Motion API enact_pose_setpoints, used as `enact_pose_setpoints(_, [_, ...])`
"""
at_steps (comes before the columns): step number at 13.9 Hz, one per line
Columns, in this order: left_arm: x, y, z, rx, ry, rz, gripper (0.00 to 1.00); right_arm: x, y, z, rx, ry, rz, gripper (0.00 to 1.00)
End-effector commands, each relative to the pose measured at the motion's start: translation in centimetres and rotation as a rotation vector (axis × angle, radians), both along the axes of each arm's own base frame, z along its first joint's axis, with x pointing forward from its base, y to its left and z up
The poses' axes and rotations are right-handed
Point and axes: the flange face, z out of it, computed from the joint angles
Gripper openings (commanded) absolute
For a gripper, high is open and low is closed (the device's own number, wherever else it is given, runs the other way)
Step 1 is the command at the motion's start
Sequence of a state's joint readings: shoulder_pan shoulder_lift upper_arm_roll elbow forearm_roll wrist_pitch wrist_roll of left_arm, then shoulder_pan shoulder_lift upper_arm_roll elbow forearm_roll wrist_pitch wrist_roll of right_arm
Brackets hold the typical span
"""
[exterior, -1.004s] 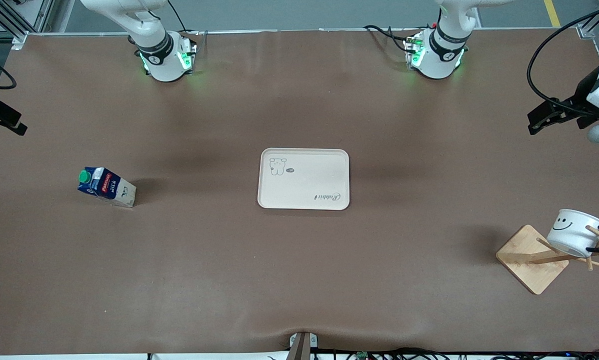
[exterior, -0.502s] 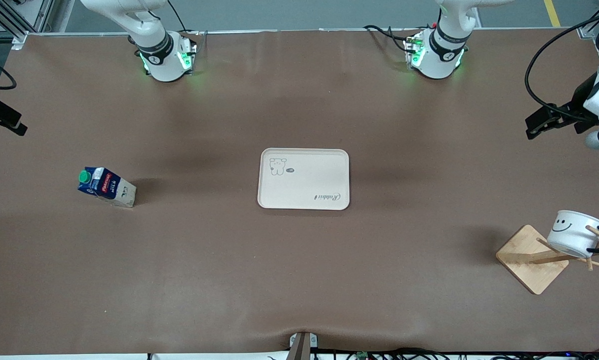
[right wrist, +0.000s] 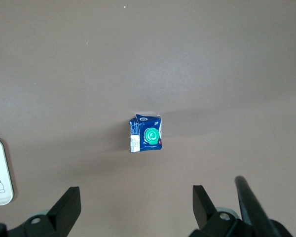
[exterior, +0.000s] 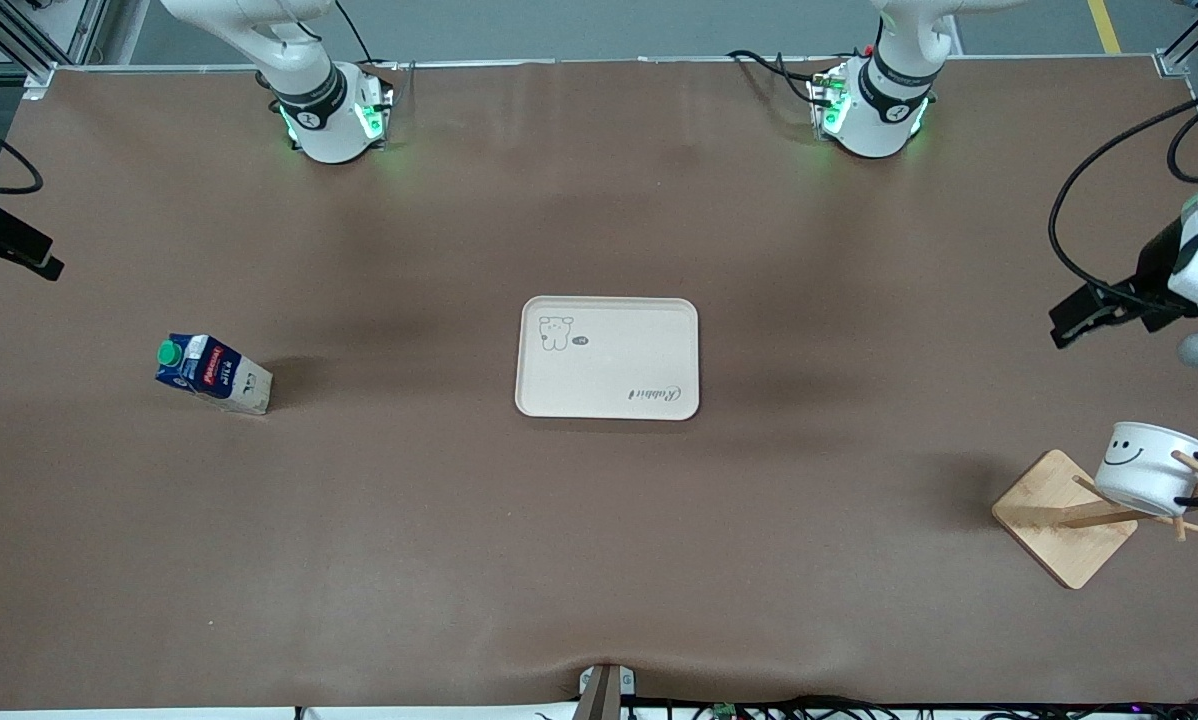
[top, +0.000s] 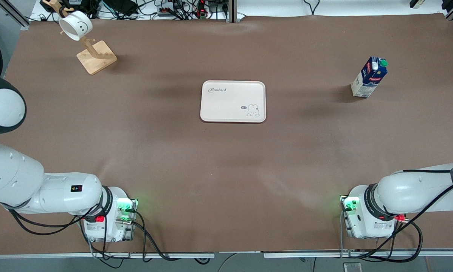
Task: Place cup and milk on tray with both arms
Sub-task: 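Move the left gripper toward the white mug while the right gripper approaches the milk, then grasp the mug rim with the left gripper while the right gripper grasps the milk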
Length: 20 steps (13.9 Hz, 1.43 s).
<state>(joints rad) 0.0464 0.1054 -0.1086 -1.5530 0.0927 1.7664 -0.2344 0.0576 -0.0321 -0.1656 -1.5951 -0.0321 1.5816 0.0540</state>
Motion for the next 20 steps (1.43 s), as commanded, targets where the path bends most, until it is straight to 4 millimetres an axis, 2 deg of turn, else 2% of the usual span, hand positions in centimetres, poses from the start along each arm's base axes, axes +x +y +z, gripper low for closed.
enact_pose_setpoints(1, [-0.1, 1.2, -1.4, 0.016, -0.046, 0.024, 1.00, 0.8, 0.2, -0.4, 0.009, 0.009, -0.011, 1.00])
enact_pose_setpoints(4, [-0.3, 2.4, -3.2, 0.026, -0.070, 0.034, 1.00, 1.0, 0.3, -0.7, 0.007, 0.012, -0.013, 1.00])
enact_pose_setpoints(5, [-0.5, 2.5, -4.4, 0.028, -0.088, 0.030, 1.00, 1.3, 0.2, -1.2, 0.006, 0.022, -0.015, 1.00])
enact_pose_setpoints(7, [-1.3, 4.6, -6.7, 0.030, -0.144, 0.054, 1.00, 1.4, 0.2, -1.4, 0.006, 0.025, -0.013, 1.00])
enact_pose_setpoints(8, [-1.9, 4.9, -7.9, 0.030, -0.170, 0.054, 1.00, 1.5, 0.1, -1.6, 0.005, 0.028, -0.016, 1.00])
enact_pose_setpoints(9, [-2.6, 5.2, -9.0, 0.026, -0.181, 0.069, 1.00, 1.7, 0.2, -2.0, 0.005, 0.035, -0.013, 1.00])
enact_pose_setpoints(10, [-3.0, 6.2, -9.7, 0.020, -0.200, 0.111, 1.00, 2.2, 0.3, -3.2, 0.002, 0.061, -0.013, 1.00])
enact_pose_setpoints(14, [-3.8, 5.3, -10.8, -0.007, -0.202, 0.232, 1.00, 2.6, 0.4, -2.9, -0.008, 0.050, -0.004, 1.00])
enact_pose_setpoints(17, [-4.1, 5.4, -12.1, -0.013, -0.229, 0.232, 1.00, 3.2, 0.4, -4.1, -0.002, 0.071, -0.002, 1.00])
enact_pose_setpoints(18, [-4.2, 6.0, -12.5, -0.012, -0.236, 0.231, 1.00, 3.7, 0.6, -5.1, -0.006, 0.091, -0.005, 1.00])
enact_pose_setpoints(20, [-3.7, 7.1, -12.7, -0.011, -0.279, 0.224, 1.00, 3.8, 0.4, -5.3, -0.009, 0.092, -0.004, 1.00])
